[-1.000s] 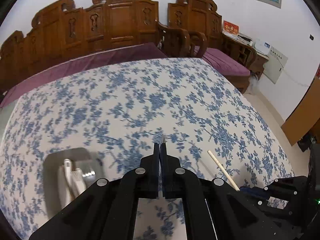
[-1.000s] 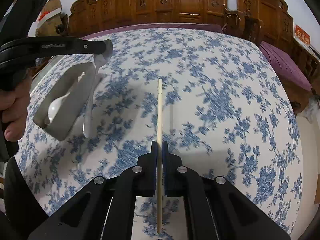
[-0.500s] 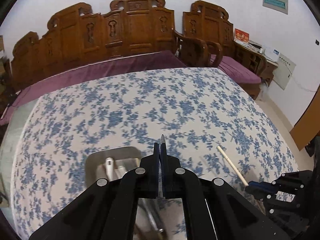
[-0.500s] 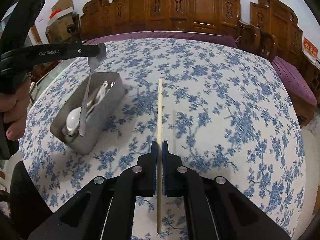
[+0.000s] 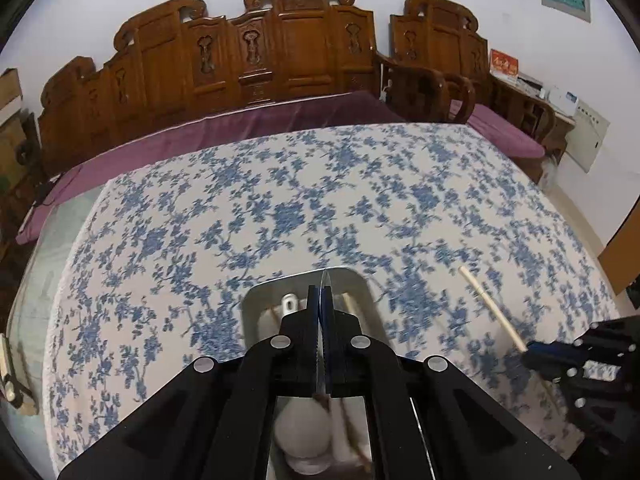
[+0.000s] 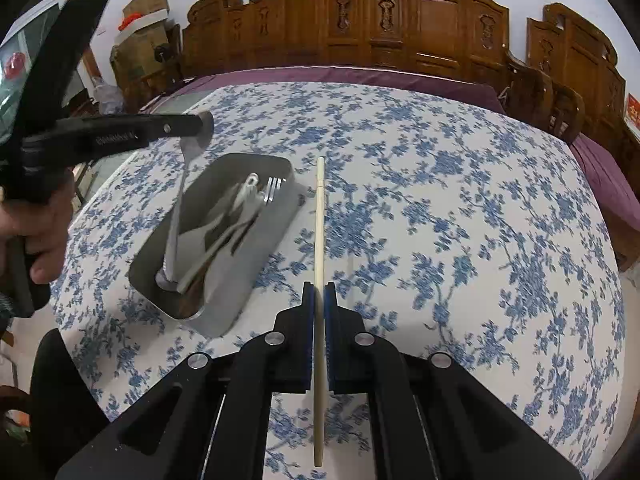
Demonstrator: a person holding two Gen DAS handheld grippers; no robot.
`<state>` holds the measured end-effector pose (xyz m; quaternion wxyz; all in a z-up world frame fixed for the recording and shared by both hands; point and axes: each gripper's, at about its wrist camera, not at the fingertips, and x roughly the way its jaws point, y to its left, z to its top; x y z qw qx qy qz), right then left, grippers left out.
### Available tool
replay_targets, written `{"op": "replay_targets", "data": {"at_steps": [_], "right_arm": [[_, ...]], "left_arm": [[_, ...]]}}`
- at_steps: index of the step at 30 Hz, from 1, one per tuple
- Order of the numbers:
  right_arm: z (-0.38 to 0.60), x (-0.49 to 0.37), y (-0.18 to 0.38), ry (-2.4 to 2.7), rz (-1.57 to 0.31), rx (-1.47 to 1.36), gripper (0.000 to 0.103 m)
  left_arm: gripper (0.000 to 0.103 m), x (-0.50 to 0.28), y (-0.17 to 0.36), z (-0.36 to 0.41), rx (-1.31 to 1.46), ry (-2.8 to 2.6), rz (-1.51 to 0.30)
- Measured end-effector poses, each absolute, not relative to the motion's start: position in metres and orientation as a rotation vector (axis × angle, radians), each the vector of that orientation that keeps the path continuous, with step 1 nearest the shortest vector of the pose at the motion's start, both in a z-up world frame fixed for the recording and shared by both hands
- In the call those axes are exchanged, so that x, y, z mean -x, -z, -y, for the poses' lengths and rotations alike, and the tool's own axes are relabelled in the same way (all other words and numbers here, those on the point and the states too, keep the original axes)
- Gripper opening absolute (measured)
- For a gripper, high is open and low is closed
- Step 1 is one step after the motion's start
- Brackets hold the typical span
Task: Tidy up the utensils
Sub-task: 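Carry the metal spoon into the tray and open the left gripper while the right holds the chopstick, then lower the light chopstick into the tray and open the right gripper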
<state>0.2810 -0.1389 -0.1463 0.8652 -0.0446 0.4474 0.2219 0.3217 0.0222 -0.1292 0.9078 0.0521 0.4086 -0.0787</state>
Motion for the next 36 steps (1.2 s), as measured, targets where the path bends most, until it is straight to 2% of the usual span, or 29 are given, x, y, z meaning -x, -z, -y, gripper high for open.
{"op": "replay_targets", "data": {"at_steps": [12, 24, 27, 29, 33, 36], "right_arm": [[0.12, -0.281, 0.148, -0.493, -0.946, 0.103, 0.006], [0.107, -0.282, 0.141, -0.509, -0.935, 0.106, 0.006], [0.1, -0.282, 0.139, -0.516, -0.932, 0.109, 0.006], [0.095, -0.283, 0.139, -0.522, -0.93, 0.112, 0.006], [0.079, -0.284, 0.137, -0.539, -0.924, 0.118, 0.006], [0.066, -0.287, 0.135, -0.552, -0.92, 0.118, 0.006]], "left_arm": [[0.001, -0.335, 0.175, -0.044, -0.126, 0.121, -0.945], [0.001, -0.338, 0.183, -0.049, -0.089, 0.126, -0.966], [0.007, -0.332, 0.176, -0.055, -0.07, 0.129, -0.949], [0.016, -0.328, 0.171, -0.059, -0.061, 0.131, -0.934], [0.018, -0.32, 0.158, -0.068, -0.05, 0.135, -0.906], [0.025, -0.315, 0.151, -0.076, -0.038, 0.131, -0.889]]}}
